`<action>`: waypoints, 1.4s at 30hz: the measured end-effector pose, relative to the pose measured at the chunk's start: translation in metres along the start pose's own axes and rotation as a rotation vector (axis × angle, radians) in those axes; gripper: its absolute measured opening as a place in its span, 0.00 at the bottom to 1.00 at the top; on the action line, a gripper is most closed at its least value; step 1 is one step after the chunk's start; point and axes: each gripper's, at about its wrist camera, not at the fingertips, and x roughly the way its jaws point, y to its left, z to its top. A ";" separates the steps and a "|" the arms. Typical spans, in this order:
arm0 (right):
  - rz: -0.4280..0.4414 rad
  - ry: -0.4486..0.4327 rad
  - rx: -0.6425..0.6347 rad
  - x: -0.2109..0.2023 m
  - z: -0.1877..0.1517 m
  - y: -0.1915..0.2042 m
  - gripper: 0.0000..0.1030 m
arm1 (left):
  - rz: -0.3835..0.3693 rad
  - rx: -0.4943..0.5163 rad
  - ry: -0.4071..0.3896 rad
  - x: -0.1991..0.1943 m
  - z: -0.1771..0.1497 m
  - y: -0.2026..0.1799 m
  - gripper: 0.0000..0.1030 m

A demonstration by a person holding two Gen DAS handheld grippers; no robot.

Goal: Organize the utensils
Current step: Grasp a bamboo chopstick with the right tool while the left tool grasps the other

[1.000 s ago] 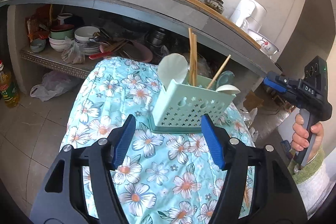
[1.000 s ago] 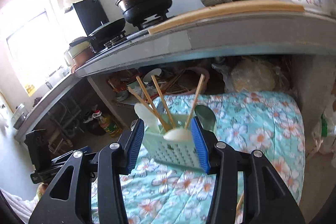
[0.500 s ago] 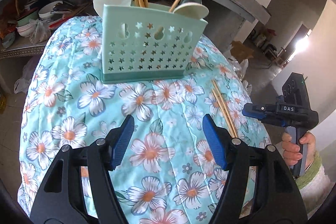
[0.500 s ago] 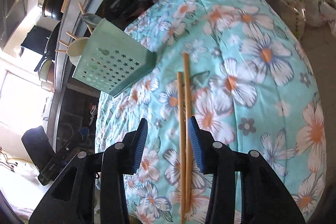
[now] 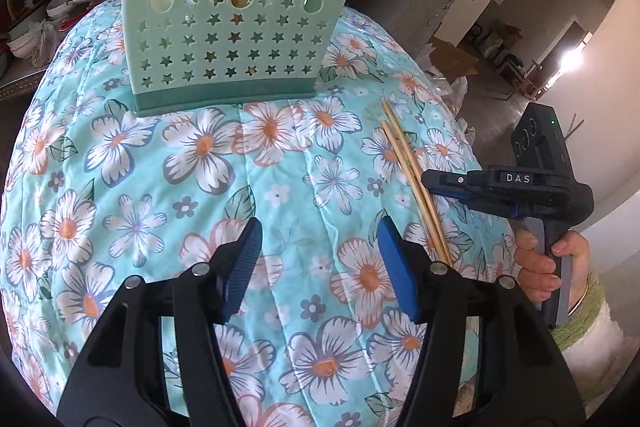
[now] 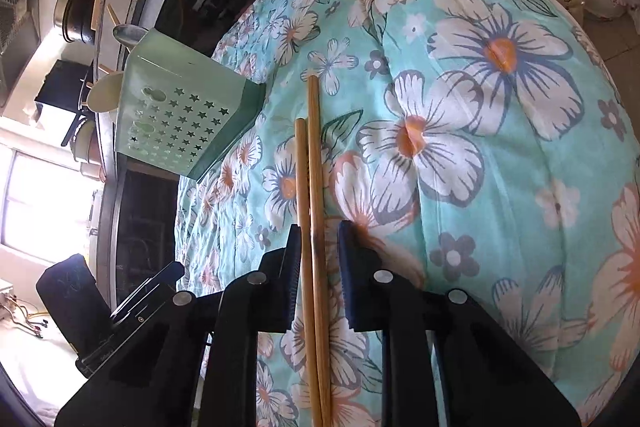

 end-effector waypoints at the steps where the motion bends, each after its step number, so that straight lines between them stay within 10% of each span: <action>1: 0.002 0.001 0.000 0.002 0.001 -0.001 0.14 | -0.005 -0.001 0.005 0.002 0.000 -0.002 0.51; 26: 0.037 0.018 0.042 -0.021 -0.012 -0.024 0.07 | -0.158 -0.010 0.167 0.075 0.025 -0.053 0.33; 37: 0.063 0.004 0.077 -0.032 -0.027 -0.039 0.07 | -0.008 0.089 0.212 0.124 0.030 -0.089 0.30; 42: 0.060 -0.001 0.075 -0.031 -0.029 -0.037 0.07 | 0.002 0.088 0.202 0.125 0.032 -0.090 0.10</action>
